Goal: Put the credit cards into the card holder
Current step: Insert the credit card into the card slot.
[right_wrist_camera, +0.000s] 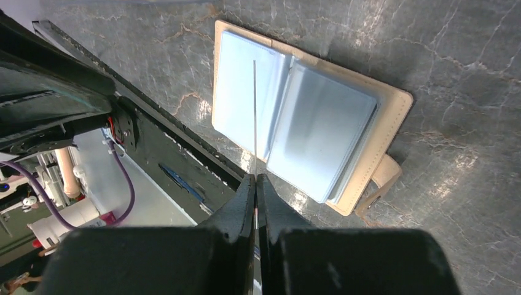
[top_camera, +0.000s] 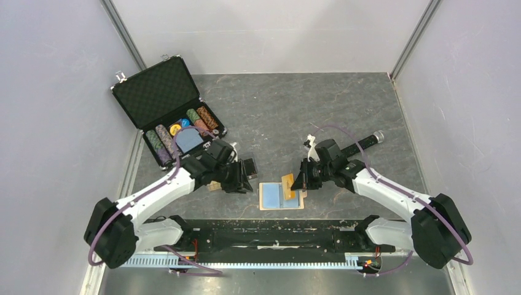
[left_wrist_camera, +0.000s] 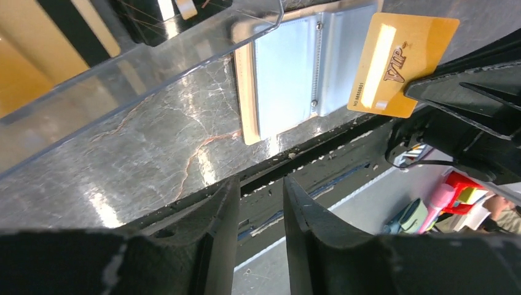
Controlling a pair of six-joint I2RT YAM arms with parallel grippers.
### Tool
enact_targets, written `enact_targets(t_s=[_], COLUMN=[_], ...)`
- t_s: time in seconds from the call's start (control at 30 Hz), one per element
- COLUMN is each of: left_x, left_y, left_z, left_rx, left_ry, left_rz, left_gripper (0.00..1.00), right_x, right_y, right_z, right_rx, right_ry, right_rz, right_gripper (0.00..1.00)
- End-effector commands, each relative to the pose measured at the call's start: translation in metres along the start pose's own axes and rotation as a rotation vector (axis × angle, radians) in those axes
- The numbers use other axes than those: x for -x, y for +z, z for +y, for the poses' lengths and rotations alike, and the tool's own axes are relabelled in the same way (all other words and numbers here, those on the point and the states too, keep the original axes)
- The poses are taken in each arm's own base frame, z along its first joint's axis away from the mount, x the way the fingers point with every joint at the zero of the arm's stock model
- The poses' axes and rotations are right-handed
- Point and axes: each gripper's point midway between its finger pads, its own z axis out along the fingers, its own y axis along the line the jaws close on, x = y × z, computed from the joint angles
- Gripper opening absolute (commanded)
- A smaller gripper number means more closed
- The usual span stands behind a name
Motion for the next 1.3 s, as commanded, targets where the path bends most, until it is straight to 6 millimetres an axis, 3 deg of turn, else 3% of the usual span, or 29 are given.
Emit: enact_targets(t_s=[0.0, 0.4, 0.73, 1.27], left_x=[0.003, -0.013, -0.022, -0.036], left_y=[0.026, 0.073, 0.088, 0.099], left_z=[-0.016, -0.008, 0.001, 0.014], left_rx=[-0.004, 0.156, 0.244, 0.304], left_ry=[-0.047, 0.018, 0.041, 0.059], left_rz=[-0.033, 0.060, 0.106, 0.150], left_gripper=[0.36, 0.28, 0.25, 0.24], right_x=[-0.001, -0.017, -0.037, -0.040], right_y=[0.003, 0.018, 0.028, 0.039], right_z=[0.008, -0.002, -0.017, -0.027], right_rx=[0.072, 0.081, 0.058, 0.025], right_ry=[0.016, 0.034, 0.041, 0.027], right_rz=[-0.014, 0.080, 0.161, 0.218], right_gripper=[0.00, 0.00, 0.00, 0.00])
